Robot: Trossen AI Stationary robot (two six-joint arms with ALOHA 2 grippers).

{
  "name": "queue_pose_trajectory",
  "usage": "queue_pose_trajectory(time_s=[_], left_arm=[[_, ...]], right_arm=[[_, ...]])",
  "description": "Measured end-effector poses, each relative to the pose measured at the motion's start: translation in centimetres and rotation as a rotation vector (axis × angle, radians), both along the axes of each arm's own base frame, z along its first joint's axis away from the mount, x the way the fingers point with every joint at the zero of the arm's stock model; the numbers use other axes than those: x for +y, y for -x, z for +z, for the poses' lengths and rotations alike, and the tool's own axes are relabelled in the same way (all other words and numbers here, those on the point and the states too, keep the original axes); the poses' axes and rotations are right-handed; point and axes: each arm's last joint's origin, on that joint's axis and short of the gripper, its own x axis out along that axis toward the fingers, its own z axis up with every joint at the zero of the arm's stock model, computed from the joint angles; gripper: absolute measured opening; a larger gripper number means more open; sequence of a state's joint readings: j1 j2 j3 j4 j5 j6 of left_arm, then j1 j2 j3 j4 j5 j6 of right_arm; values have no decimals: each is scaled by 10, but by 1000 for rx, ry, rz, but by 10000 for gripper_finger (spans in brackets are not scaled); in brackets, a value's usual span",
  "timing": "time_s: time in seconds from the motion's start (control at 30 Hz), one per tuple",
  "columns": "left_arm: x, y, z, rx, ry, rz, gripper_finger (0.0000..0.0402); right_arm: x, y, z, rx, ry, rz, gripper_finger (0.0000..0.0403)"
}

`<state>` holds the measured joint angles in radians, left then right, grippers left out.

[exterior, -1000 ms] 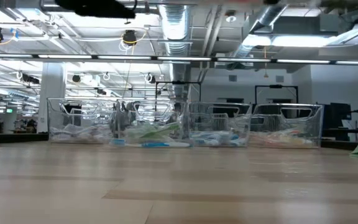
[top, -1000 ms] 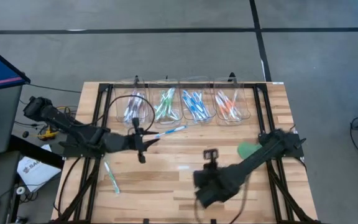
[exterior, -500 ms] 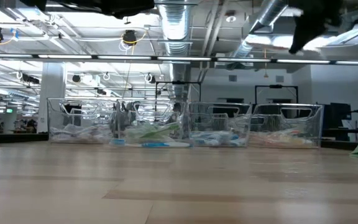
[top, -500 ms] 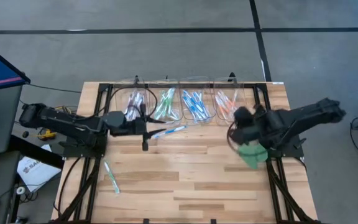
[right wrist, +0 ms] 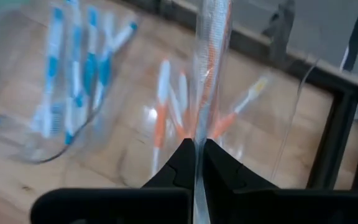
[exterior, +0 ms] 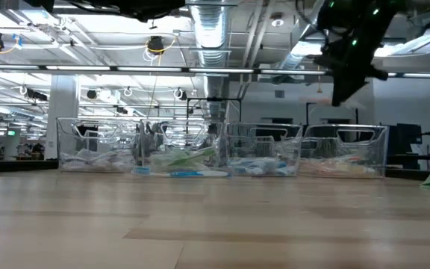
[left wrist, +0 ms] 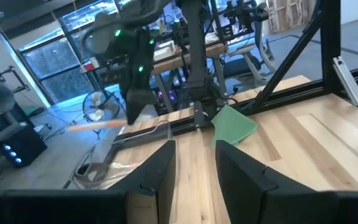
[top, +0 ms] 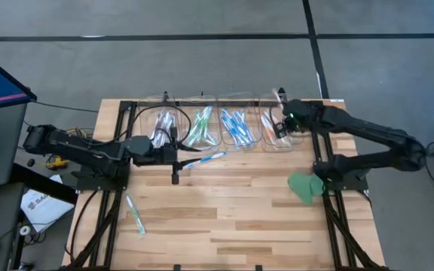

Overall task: Pick & Place Toothbrushes
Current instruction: Put the orange toothbrush into the right transparent bin, then put the blue toothbrush into the middle right transparent bin

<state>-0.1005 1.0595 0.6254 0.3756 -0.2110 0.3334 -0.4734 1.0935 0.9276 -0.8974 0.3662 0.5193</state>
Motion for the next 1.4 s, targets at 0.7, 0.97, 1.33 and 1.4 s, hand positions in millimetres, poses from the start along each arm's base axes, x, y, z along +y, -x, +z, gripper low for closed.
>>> queue_pose_trajectory(time_s=[0.7,0.97,1.33,1.4], left_arm=[[-1,1,-9,96,-8,-10,106],[-1,2,-16,159,-10,-22,106],[-5,-1,-18,150,237,-83,106],[-5,-3,-21,166,274,-77,106]], right_arm=[[-58,-30,-42,218,-218,143,162],[-31,-14,12,149,-158,197,190],[54,23,58,-179,-178,656,153],[69,29,58,-228,-153,727,145]])
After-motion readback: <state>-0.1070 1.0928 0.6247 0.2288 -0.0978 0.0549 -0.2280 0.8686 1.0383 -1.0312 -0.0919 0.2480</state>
